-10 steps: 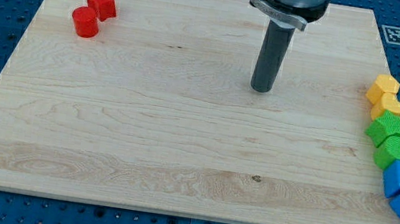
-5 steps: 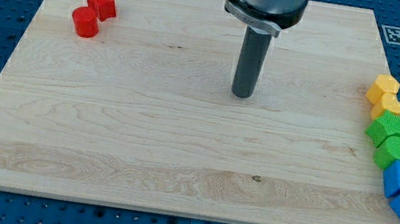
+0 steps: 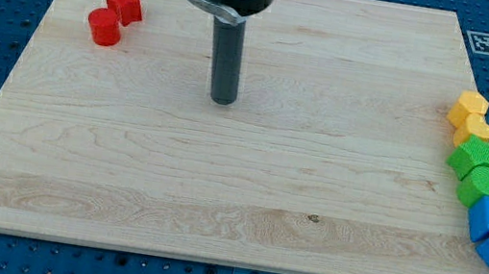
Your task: Push the red blocks to the top side
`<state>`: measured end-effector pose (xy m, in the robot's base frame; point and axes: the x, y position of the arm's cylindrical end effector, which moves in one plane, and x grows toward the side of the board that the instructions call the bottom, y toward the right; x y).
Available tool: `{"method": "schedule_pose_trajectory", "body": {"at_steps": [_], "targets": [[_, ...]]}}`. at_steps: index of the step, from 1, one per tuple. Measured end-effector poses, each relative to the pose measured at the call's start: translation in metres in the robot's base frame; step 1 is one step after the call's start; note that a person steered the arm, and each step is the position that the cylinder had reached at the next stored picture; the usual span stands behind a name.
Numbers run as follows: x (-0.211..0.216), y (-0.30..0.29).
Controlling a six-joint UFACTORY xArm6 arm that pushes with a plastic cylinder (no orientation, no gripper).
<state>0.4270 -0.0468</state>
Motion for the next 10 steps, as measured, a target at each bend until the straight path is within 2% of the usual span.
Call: {"method": "schedule_pose_trajectory", "body": {"at_steps": [4, 6, 10], "targets": [[-0.001, -0.129], [-0.054, -0.179], [-0.090, -0.179]]}}
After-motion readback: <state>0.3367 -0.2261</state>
